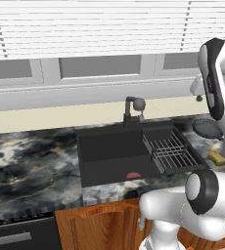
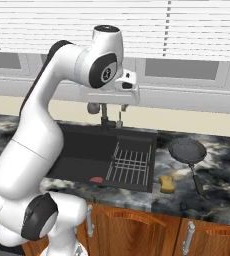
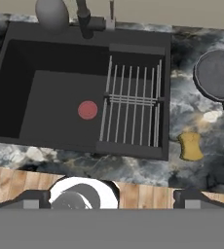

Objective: Pick the pan and sponge and place them into the sink. Then turn on the water.

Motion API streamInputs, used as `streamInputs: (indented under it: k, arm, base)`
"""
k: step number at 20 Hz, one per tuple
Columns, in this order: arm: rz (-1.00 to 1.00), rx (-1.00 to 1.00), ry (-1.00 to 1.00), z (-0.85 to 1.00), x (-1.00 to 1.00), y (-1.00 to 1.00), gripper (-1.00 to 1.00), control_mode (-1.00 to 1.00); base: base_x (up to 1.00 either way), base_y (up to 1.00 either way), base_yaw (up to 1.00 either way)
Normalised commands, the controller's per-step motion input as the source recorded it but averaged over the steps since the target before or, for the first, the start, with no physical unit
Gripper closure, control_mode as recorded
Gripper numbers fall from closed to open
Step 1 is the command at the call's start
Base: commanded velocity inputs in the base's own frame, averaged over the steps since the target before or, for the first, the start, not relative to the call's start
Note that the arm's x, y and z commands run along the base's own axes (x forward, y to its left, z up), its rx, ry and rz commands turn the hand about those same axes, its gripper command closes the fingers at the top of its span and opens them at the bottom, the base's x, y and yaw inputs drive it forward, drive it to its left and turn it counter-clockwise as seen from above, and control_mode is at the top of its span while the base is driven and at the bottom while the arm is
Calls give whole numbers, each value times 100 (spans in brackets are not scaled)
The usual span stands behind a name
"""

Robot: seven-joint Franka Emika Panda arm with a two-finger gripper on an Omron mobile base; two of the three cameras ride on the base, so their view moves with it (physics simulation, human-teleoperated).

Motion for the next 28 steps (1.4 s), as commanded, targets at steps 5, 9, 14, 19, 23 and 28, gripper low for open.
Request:
streamInputs:
  k: [5, 9, 14, 19, 23, 28]
  arm:
    - [2, 0, 5, -2, -1, -47, -100, -100]
    - [0, 0, 6, -1, -1, -43, -100, -100]
    - [0, -1, 5, -1, 0, -36, -100, -100]
    - [0, -3, 2, -9, -2, -26, -100, -100]
    - [0, 0, 4, -20, 0, -38, -100, -100]
    - [0, 2, 4, -7, 5, -33, -100, -100]
  base:
    - [0, 0, 0]
    - [0, 0, 0]
    - [0, 0, 0]
    - [0, 0, 0]
    - [0, 0, 0]
    - [0, 0, 0]
